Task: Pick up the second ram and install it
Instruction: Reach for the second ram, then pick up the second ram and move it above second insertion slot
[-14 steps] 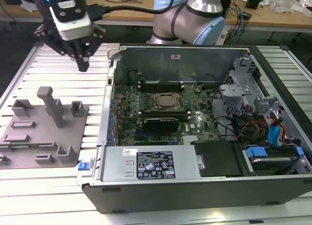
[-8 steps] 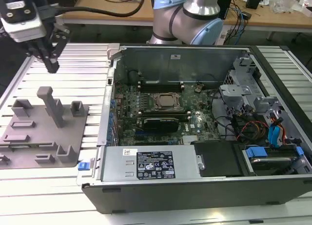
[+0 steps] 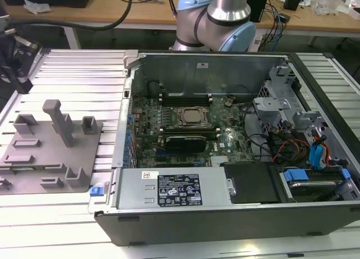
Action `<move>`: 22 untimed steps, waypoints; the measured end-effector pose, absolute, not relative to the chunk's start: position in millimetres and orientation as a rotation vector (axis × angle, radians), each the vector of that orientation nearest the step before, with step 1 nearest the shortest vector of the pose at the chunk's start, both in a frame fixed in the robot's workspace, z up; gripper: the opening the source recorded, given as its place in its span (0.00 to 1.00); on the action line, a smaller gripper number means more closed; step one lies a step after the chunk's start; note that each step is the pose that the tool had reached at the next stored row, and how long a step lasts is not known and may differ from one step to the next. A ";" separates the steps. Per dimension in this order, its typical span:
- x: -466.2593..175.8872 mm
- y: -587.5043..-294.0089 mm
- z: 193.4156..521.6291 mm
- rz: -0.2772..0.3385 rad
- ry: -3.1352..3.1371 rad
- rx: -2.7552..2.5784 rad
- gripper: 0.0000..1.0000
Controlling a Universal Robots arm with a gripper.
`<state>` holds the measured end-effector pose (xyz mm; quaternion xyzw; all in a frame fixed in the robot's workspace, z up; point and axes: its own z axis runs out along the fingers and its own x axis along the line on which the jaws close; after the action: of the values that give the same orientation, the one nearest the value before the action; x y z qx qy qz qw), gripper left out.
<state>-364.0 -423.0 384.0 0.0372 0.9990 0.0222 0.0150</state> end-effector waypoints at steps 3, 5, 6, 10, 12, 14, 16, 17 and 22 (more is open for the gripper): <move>-375.9 -429.3 381.8 0.069 3.109 0.116 0.11; -390.0 -436.9 379.1 0.069 3.109 0.115 0.11; -392.3 -438.2 378.8 0.069 3.109 0.115 0.11; -392.7 -438.4 378.5 0.069 3.109 0.115 0.11; -392.7 -438.4 378.4 0.069 3.109 0.115 0.11; -392.7 -438.4 378.4 0.069 3.109 0.115 0.11; -392.8 -438.4 378.4 0.069 3.109 0.115 0.11; -392.8 -438.4 378.3 0.069 3.109 0.115 0.11; -392.9 -438.3 378.2 0.070 3.111 0.071 0.11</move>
<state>-392.9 -438.3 378.2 0.0228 0.9994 0.0224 0.0147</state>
